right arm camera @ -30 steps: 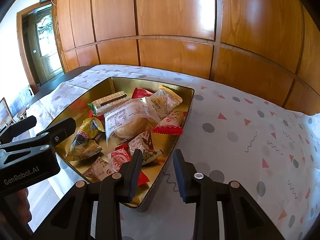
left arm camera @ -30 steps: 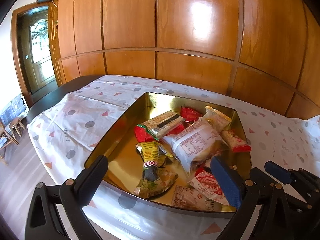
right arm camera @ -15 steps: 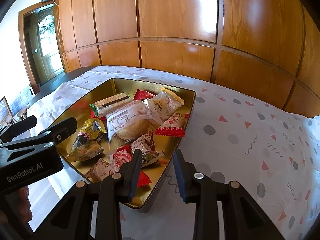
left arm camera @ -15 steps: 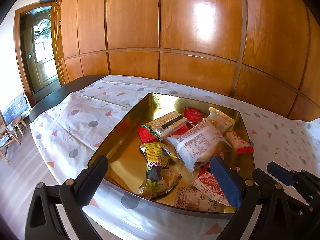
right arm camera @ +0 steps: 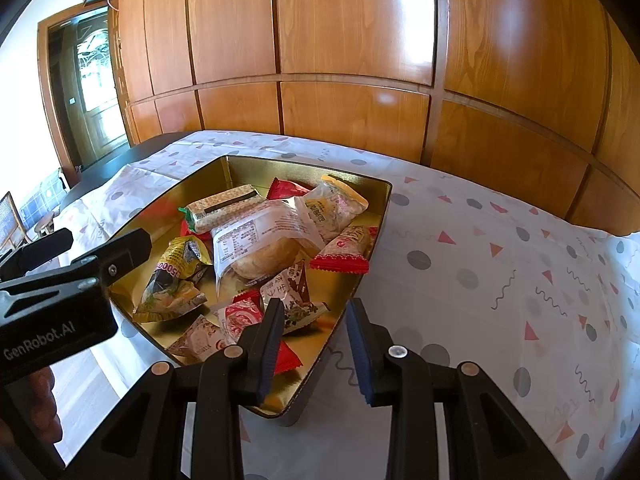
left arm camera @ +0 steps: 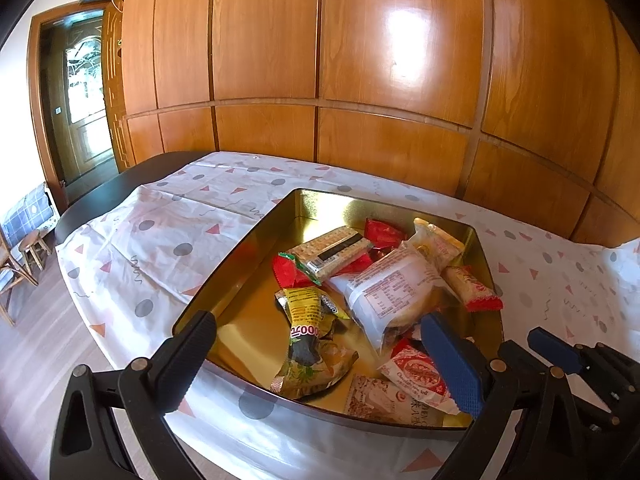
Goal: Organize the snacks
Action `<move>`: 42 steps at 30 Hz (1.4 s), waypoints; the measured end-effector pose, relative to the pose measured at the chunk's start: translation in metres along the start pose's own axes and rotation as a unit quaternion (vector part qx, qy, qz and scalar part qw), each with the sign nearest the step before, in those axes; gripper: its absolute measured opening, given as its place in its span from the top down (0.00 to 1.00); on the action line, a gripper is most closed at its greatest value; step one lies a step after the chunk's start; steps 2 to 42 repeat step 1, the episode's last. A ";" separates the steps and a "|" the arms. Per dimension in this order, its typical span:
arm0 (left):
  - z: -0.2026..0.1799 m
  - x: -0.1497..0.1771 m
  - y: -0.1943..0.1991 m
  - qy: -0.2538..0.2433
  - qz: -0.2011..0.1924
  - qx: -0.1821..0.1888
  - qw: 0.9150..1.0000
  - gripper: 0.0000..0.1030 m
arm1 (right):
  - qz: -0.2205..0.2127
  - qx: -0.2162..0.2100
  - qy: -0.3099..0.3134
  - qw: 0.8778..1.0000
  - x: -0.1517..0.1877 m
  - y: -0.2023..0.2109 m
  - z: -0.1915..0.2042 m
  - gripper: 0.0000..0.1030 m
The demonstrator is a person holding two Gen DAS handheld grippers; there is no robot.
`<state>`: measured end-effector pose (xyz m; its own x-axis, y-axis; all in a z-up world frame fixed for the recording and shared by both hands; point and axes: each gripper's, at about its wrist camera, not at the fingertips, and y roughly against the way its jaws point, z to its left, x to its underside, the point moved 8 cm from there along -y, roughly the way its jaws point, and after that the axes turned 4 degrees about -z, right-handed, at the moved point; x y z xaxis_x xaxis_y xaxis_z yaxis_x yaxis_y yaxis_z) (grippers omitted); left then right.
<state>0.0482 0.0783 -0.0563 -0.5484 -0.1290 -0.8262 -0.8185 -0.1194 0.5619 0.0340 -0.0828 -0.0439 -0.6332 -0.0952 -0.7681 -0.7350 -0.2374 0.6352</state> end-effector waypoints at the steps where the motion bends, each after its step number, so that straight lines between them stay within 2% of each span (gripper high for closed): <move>1: 0.000 0.000 -0.001 0.000 0.002 0.001 1.000 0.01 | -0.001 0.000 -0.005 1.000 0.000 0.001 -0.004 0.69; 42: 0.000 0.000 -0.001 0.000 0.002 0.001 1.000 0.01 | -0.001 0.000 -0.005 1.000 0.000 0.001 -0.004 0.69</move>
